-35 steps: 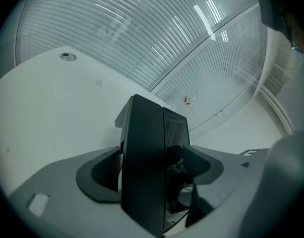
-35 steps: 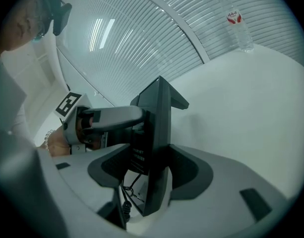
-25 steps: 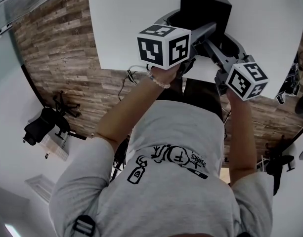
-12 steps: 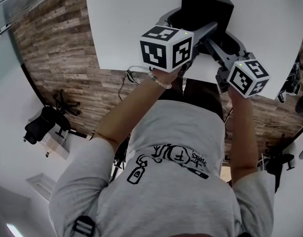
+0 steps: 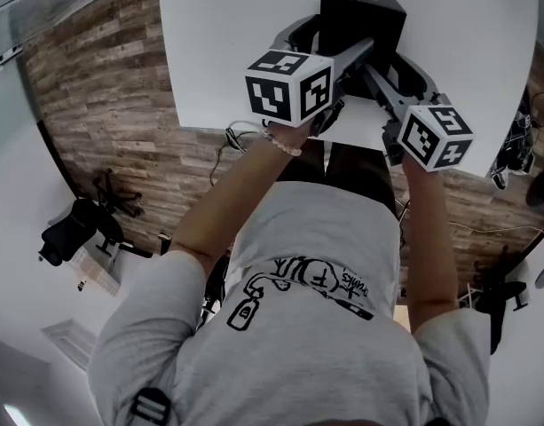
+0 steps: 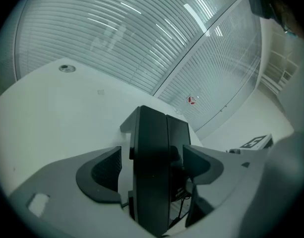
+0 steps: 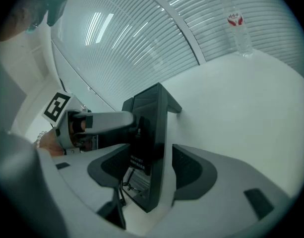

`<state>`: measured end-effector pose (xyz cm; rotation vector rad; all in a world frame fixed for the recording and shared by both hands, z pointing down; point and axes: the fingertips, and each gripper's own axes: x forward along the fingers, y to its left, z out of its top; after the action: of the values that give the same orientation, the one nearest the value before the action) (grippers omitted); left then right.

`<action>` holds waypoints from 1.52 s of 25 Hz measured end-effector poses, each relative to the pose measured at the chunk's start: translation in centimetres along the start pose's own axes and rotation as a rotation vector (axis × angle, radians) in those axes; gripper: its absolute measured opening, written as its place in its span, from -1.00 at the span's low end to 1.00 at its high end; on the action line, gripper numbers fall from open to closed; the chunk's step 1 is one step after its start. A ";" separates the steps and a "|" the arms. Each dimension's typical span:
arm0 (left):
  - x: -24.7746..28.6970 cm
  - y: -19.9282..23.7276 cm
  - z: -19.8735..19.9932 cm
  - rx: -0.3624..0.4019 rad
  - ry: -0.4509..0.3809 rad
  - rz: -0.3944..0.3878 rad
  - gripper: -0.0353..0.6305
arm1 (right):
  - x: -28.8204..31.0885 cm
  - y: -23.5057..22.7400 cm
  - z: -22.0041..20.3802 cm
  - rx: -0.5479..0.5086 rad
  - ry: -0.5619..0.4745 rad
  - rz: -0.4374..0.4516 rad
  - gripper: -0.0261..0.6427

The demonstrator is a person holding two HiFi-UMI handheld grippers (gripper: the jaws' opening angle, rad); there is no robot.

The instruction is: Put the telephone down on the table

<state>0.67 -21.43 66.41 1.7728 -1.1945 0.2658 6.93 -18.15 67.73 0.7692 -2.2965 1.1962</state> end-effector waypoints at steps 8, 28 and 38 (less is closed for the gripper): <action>-4.3 -0.4 2.2 0.011 -0.067 0.018 0.20 | -4.2 0.2 3.9 -0.109 -0.073 -0.084 -0.23; -17.4 -10.6 6.1 0.232 -0.236 -0.047 -0.41 | -15.7 12.3 11.5 -0.428 -0.278 -0.110 -0.48; -23.6 -15.4 10.3 0.344 -0.377 -0.073 -0.60 | -20.9 18.8 14.8 -0.537 -0.386 -0.100 -0.58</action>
<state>-1.83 -14.19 37.39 2.2327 -1.4056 0.0980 8.56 -16.00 36.10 0.9443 -2.6677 0.3642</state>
